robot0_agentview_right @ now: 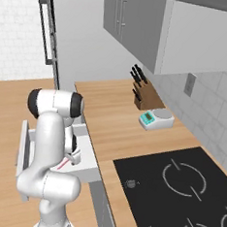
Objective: Take a straw from the drawer in front and place it inside the glass cup on the dining counter.
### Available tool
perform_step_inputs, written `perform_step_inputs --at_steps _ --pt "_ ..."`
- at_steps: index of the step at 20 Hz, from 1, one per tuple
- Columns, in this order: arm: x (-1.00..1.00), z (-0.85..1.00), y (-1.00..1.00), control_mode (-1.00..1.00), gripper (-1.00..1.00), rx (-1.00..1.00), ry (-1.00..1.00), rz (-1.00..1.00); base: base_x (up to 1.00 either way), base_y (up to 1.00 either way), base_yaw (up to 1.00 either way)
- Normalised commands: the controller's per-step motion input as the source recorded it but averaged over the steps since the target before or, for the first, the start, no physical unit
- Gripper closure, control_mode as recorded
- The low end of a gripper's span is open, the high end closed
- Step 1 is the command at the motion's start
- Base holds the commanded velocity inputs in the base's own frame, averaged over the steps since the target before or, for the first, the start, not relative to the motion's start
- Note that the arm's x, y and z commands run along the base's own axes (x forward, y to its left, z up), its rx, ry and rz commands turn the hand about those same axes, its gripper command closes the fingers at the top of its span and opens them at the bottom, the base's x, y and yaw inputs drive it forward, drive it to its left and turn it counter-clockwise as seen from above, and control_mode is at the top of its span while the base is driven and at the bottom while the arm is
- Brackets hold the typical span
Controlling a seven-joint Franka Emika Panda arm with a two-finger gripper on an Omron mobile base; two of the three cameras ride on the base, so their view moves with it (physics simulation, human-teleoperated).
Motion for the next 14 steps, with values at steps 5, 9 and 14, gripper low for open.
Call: perform_step_inputs --at_steps 5,9,14 --pt "0.0 -0.31 0.0 -1.0 1.0 0.0 0.0 -0.01 0.0 0.0 0.0" --pt "0.0 -0.22 0.0 -1.0 1.0 0.0 0.0 0.0 0.0 0.0 0.0" --pt "0.0 -0.12 0.0 -1.0 1.0 0.0 0.0 0.0 0.0 0.0 0.0"
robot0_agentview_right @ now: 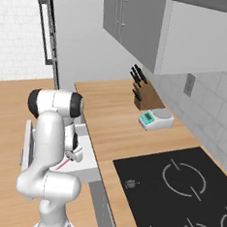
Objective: Take a straw from the drawer in front and place it inside the glass cup on the dining counter.
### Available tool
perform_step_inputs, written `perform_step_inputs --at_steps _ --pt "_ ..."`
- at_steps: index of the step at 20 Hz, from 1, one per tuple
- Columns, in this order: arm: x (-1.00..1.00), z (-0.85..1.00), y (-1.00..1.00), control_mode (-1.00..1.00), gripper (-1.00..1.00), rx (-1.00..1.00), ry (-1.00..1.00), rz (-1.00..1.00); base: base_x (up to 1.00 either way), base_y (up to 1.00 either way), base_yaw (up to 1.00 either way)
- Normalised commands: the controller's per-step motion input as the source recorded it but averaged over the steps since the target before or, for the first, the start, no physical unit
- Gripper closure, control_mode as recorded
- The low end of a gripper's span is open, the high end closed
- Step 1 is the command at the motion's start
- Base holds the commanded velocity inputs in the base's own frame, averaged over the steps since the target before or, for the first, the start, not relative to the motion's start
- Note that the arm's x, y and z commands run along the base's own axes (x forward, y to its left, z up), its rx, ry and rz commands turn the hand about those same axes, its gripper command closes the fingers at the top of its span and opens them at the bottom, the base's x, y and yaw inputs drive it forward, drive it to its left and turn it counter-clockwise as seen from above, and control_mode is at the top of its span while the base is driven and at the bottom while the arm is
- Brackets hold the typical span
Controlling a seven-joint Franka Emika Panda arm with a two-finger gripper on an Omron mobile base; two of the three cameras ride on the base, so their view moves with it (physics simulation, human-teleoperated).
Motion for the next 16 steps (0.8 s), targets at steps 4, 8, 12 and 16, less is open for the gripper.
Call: perform_step_inputs --at_steps 4,8,12,16 --pt "-0.07 0.0 0.0 -1.0 1.0 0.0 0.0 0.0 0.0 0.0 0.0" --pt "-0.15 0.01 0.0 -1.0 1.0 0.0 0.0 0.0 0.0 0.0 0.0" --pt "-0.42 0.74 0.01 -1.0 1.0 0.02 -0.12 0.01 0.0 0.0 0.0" --pt "-0.16 1.0 0.01 -1.0 1.0 0.02 -0.22 0.03 0.0 0.0 0.0"
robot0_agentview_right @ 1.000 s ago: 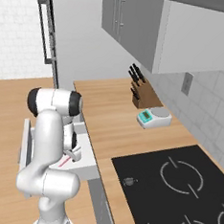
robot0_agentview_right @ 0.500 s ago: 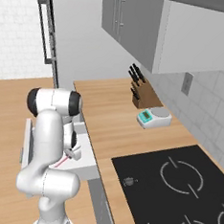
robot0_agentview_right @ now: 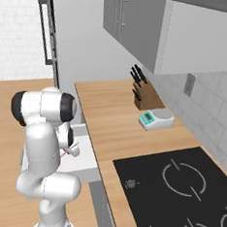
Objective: Take a straw from the drawer in front and place it inside the glass cup on the dining counter.
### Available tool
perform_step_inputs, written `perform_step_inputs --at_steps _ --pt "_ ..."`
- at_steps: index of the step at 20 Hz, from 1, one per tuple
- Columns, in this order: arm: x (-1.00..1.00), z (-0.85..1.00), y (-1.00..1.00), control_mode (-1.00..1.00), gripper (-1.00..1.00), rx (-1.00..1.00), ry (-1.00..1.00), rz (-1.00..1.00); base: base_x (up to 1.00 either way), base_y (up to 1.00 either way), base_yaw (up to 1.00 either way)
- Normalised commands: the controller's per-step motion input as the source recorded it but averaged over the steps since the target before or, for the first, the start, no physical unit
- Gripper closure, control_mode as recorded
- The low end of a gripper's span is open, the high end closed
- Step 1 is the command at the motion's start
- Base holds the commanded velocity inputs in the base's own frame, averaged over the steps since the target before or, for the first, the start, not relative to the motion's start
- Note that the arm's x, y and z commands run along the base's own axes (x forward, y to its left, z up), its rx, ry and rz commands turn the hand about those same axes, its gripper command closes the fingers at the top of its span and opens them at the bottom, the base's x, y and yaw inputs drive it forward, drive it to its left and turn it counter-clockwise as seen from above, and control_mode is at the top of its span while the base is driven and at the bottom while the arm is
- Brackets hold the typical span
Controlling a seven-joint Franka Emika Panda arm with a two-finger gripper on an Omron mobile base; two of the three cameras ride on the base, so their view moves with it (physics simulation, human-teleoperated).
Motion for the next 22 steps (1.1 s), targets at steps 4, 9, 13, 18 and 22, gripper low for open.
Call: perform_step_inputs --at_steps 4,9,13,18,22 --pt "0.0 1.0 0.02 -1.0 1.0 0.01 -0.18 0.02 0.0 0.0 0.0" --pt "0.0 1.0 0.09 -1.0 1.0 0.02 -0.03 0.04 0.0 0.0 0.0" --pt "0.02 1.0 0.2 -1.0 1.0 0.03 0.0 0.07 0.0 0.0 0.0" --pt "0.14 1.0 0.23 -1.0 1.0 0.02 0.0 0.11 0.0 0.0 0.0" --pt "0.0 1.0 0.02 -1.0 1.0 -0.03 0.0 0.11 0.0 0.0 0.0"
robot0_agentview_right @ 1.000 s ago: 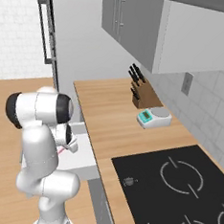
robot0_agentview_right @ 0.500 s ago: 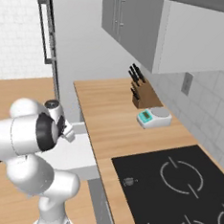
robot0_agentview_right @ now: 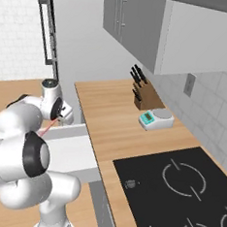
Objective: Take a straw from the drawer in front and place it inside the glass cup on the dining counter.
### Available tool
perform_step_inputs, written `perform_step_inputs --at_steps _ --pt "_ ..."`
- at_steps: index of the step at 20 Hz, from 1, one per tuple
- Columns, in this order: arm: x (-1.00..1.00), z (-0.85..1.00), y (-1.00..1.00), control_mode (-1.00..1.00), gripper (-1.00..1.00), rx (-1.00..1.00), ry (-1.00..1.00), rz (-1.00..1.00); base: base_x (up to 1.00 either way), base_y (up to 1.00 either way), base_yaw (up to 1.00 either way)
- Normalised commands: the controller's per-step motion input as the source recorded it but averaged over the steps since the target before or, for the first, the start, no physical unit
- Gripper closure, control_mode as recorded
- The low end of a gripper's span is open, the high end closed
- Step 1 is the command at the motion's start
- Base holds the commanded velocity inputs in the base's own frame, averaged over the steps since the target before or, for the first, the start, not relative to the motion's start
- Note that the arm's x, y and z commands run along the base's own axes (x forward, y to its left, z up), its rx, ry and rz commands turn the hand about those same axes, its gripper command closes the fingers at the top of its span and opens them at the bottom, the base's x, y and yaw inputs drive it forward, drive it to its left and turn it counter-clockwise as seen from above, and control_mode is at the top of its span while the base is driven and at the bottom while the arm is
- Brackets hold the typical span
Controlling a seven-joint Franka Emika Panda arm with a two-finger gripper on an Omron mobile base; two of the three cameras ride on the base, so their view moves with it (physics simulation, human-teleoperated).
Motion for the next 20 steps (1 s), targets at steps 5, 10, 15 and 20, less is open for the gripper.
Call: perform_step_inputs --at_steps 5,10,15,20 --pt "-0.09 1.0 -0.09 -1.0 1.0 -0.15 0.0 0.12 0.0 0.0 0.0" --pt "-0.3 0.96 -0.37 -1.0 1.0 -0.19 -0.03 0.11 0.0 0.0 0.0" --pt "-0.21 0.49 -0.55 -1.0 1.0 -0.09 -0.03 0.03 0.0 0.0 0.0" --pt "-0.22 0.04 -0.63 -1.0 1.0 0.01 0.0 0.0 0.0 0.0 0.0"
